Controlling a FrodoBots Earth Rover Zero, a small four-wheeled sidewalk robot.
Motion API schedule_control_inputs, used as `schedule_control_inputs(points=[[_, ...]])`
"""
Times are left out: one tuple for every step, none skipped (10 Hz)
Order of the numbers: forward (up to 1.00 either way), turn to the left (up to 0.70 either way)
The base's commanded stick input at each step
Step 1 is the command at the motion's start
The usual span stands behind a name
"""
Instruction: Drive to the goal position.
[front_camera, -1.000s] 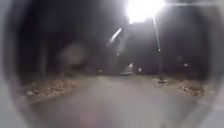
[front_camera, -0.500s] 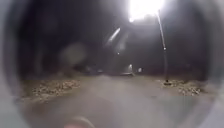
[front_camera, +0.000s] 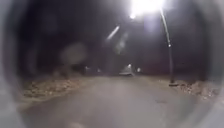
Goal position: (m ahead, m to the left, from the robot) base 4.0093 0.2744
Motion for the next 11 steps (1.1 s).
schedule_control_inputs(points=[[1.0,-0.09],[1.0,-0.05],[1.0,-0.04],[1.0,-0.04],[1.0,-0.04],[1.0,-0.04],[1.0,-0.03],[1.0,-0.01],[1.0,0.0],[1.0,0.01],[1.0,0.03]])
